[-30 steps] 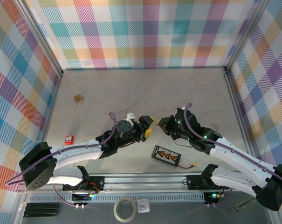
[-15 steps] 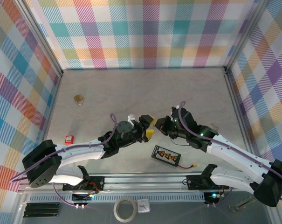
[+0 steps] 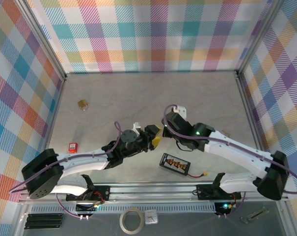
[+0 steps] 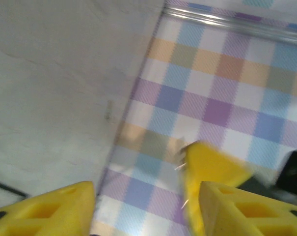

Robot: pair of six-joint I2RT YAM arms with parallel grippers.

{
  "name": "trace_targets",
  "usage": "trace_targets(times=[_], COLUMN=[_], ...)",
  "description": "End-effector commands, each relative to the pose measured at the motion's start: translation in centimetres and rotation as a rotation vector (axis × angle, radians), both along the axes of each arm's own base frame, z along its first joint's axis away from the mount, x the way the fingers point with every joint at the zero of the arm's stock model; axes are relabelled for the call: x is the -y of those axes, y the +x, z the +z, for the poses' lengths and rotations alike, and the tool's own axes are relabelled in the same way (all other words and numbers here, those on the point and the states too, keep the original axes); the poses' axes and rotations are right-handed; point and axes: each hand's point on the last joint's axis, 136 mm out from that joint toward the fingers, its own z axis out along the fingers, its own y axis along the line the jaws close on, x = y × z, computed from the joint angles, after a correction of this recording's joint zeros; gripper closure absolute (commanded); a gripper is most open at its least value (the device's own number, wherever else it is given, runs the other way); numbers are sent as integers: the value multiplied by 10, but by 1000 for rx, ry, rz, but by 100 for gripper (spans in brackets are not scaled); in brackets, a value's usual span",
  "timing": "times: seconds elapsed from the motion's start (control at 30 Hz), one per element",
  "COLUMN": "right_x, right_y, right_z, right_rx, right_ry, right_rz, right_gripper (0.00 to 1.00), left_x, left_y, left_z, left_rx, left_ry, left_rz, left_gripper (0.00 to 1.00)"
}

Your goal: Unlock with the key

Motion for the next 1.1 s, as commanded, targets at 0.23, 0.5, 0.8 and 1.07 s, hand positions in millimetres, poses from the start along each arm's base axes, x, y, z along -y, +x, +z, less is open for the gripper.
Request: trace_targets(times=[0.23,0.5,0.8,1.07], right_x=[32,5,-14,-24], right_y=[45,37,15,-1], right_z=[10,22,28,17], right_rx=[2,-40,-27,-37], right_ry=[-114,75,321,484], right_rz=[30,116,187,200], right_gripper=[100,100,100,100], left_x=[-53,-11,26,22], left_y=[-13,-10,6,16], left_z=[29,38,25,38], left_rx=[244,306,76,11], left_ry=[361,246,-119,-230], left_rz=[-29,-133,-62,38], left_gripper=[25,25,21,20])
